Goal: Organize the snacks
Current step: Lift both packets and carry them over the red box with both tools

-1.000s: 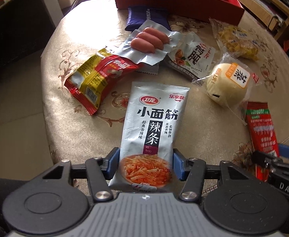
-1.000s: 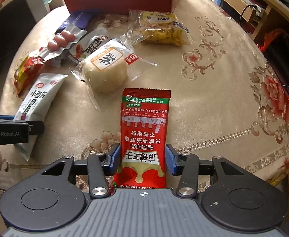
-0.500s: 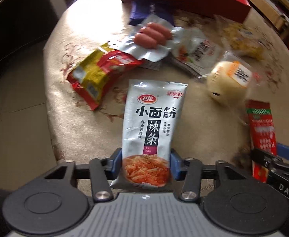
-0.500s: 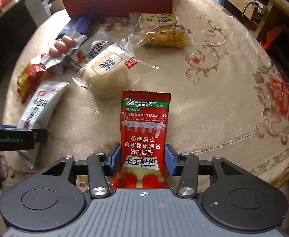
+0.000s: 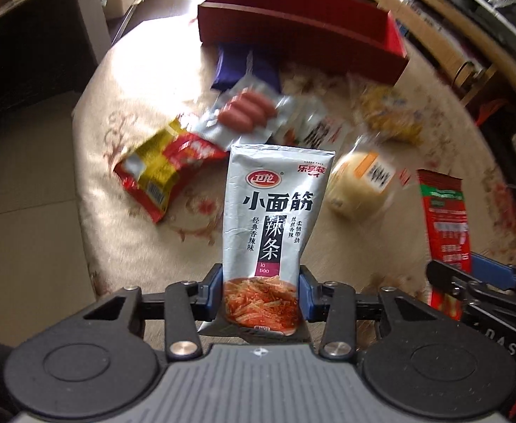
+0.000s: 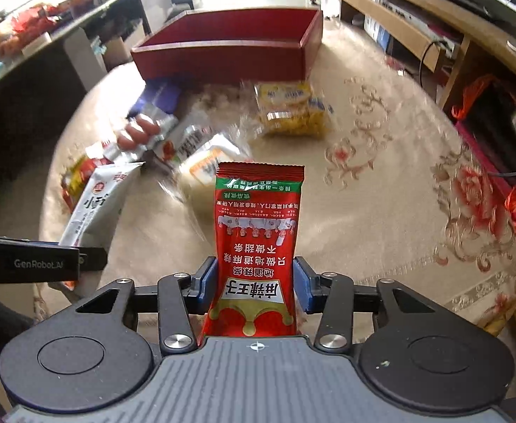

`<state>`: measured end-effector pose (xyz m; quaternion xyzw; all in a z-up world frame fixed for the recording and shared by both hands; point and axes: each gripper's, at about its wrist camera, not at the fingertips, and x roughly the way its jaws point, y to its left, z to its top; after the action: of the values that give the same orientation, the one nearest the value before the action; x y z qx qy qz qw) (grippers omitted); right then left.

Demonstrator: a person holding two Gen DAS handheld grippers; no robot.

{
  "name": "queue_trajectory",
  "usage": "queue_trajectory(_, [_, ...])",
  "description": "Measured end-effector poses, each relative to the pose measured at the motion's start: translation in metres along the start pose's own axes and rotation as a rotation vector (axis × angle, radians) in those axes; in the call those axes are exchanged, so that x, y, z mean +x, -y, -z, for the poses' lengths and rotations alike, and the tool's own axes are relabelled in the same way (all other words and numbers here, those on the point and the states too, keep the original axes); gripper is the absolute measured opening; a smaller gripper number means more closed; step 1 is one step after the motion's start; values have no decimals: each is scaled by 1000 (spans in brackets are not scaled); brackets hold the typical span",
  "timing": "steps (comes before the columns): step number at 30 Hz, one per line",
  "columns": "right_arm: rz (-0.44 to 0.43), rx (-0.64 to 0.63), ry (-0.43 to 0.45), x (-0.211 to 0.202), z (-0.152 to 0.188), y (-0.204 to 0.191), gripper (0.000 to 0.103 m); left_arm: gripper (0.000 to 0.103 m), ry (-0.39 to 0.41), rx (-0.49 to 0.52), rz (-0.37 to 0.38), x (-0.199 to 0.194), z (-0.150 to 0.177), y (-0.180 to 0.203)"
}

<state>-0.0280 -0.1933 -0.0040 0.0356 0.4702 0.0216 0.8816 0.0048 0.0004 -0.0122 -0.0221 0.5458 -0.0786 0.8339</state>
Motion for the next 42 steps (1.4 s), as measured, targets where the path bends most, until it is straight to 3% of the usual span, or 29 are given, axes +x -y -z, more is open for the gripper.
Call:
queue_trajectory(15, [-34,11,53,28,-87,-6,52,38,87,-18,34,9,-96,7])
queue_trajectory(31, [-49,40,110,62,-171,0,52,38,169,-5,8,31,-202,25])
queue_trajectory(42, [-35,60,117,91,-212,8,52,38,188,-36,-11,60,-255,29])
